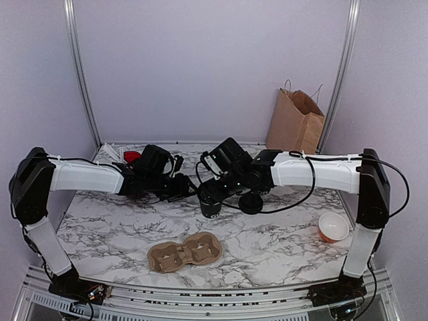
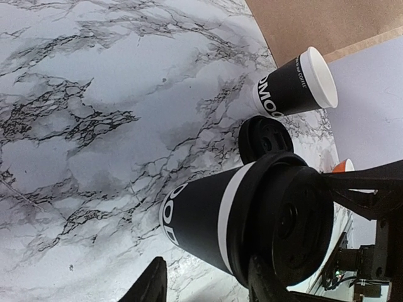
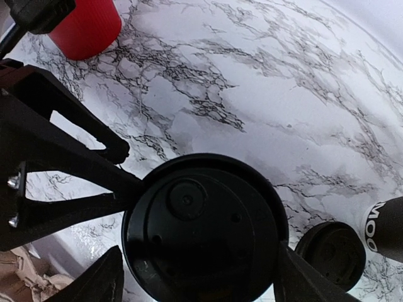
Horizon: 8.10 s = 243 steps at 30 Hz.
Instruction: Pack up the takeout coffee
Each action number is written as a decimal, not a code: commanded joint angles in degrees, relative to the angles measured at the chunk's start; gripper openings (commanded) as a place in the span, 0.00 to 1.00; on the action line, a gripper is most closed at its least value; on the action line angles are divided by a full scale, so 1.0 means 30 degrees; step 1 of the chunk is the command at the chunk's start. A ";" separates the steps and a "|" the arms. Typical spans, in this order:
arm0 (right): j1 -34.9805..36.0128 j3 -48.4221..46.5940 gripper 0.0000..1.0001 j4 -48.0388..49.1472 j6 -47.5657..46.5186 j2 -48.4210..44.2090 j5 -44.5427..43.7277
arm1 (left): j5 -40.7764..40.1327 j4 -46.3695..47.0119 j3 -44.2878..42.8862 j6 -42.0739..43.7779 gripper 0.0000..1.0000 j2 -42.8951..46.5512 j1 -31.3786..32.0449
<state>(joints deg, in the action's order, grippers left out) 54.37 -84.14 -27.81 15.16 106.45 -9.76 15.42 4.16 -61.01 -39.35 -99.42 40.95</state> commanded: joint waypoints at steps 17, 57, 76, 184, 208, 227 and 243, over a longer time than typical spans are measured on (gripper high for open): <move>-0.0668 -0.1882 0.84 -0.1003 0.0967 -0.0658 0.0439 | -0.0172 -0.1292 -0.1015 0.0742 0.45 0.1192 0.0015; -0.4823 0.7984 0.50 0.6979 0.6138 -0.4717 0.7443 | -0.0228 -0.2345 -0.3310 0.1816 0.54 -0.1601 0.1086; -0.4838 0.8155 0.43 0.6939 0.6012 -0.3639 0.7930 | -0.0624 -0.2413 -0.2919 0.1926 0.53 -0.1805 0.1124; -0.4295 0.3532 0.37 0.2749 0.4391 -0.1854 0.4380 | -0.0570 -0.2379 -0.3197 0.2343 0.52 -0.1530 0.1118; -0.3386 0.2514 0.40 0.2492 0.3064 -0.2403 0.3656 | -0.1463 -0.2731 -0.3089 0.1595 0.53 0.0257 0.0792; -0.2578 0.1923 0.35 0.2008 0.2916 -0.1998 0.3743 | 0.0031 -0.2017 -0.2152 0.0301 0.36 -0.0695 0.0180; -0.2490 0.2628 0.26 0.2181 0.3143 -0.1701 0.4333 | 0.0807 -0.1390 -0.1681 0.0077 0.28 -0.1413 0.0237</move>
<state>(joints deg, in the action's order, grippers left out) 46.35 -76.23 -21.12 24.23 100.82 2.50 16.73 -1.06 -66.98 -38.96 -102.56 41.47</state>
